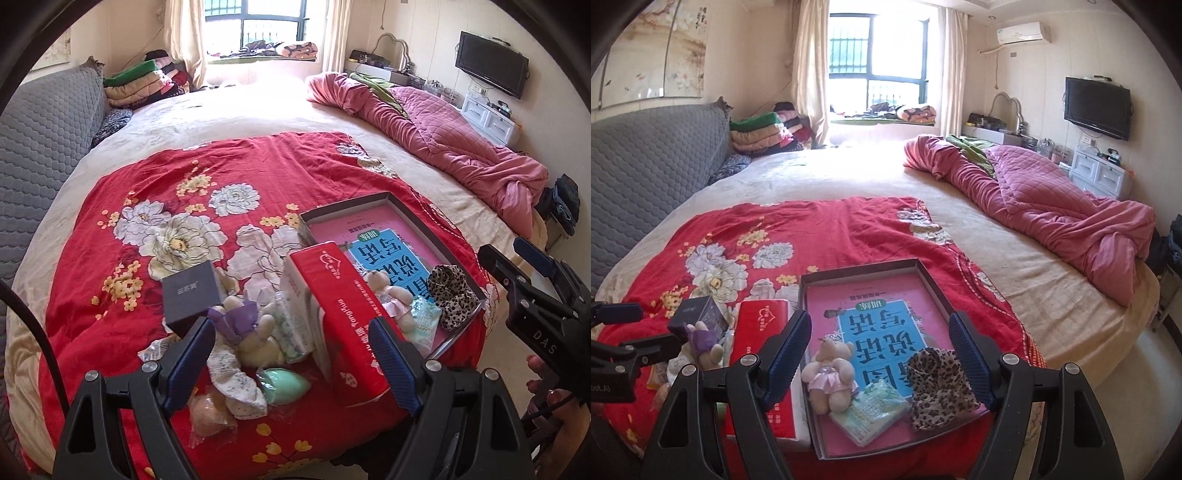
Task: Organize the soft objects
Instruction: 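Withdraw both open tools from the box lid back toward the item pile, then grasp the beige-ball bag with the left tool while the right tool grasps the green-egg bag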
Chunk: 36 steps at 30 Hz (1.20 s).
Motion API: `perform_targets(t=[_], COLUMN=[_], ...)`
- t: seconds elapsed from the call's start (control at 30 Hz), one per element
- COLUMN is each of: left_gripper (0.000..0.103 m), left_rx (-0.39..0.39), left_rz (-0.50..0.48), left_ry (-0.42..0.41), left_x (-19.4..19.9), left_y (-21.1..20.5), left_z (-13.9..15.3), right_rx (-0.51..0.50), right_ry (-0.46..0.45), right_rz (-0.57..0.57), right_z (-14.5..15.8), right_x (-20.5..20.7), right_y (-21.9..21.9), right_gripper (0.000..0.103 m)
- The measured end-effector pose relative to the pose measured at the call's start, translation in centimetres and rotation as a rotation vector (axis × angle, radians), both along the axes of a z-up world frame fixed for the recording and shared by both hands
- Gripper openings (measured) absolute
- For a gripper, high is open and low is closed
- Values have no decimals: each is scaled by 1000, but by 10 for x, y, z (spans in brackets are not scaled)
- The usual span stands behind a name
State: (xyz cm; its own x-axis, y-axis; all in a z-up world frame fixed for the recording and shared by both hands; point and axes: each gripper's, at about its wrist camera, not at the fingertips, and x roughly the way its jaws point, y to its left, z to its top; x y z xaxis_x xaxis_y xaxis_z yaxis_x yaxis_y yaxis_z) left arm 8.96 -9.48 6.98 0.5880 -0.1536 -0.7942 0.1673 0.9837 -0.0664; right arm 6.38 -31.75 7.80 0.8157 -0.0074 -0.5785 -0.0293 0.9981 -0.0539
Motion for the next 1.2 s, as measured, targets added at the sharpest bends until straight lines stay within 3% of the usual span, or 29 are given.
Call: perform_targets(t=[0.33,0.67,0.8,1.2], left_gripper=[85,85,85,85], left_rx=[-12,-38,-40,-83], left_rz=[172,283,299,218], left_ry=[-5,45,82,177], left_x=[-11,-23,-28,-30], left_y=[88,149,158,141], left_z=[3,-18,-33,-72], right_rx=[-25,-52,-80,-224], right_ry=[4,24,37,104], right_rz=[101,229,280,457], right_z=[5,-2,-8,-42], right_x=[-8,-18,-22,-34], right_y=[36,82,99,146], right_gripper=[78,78,78,78])
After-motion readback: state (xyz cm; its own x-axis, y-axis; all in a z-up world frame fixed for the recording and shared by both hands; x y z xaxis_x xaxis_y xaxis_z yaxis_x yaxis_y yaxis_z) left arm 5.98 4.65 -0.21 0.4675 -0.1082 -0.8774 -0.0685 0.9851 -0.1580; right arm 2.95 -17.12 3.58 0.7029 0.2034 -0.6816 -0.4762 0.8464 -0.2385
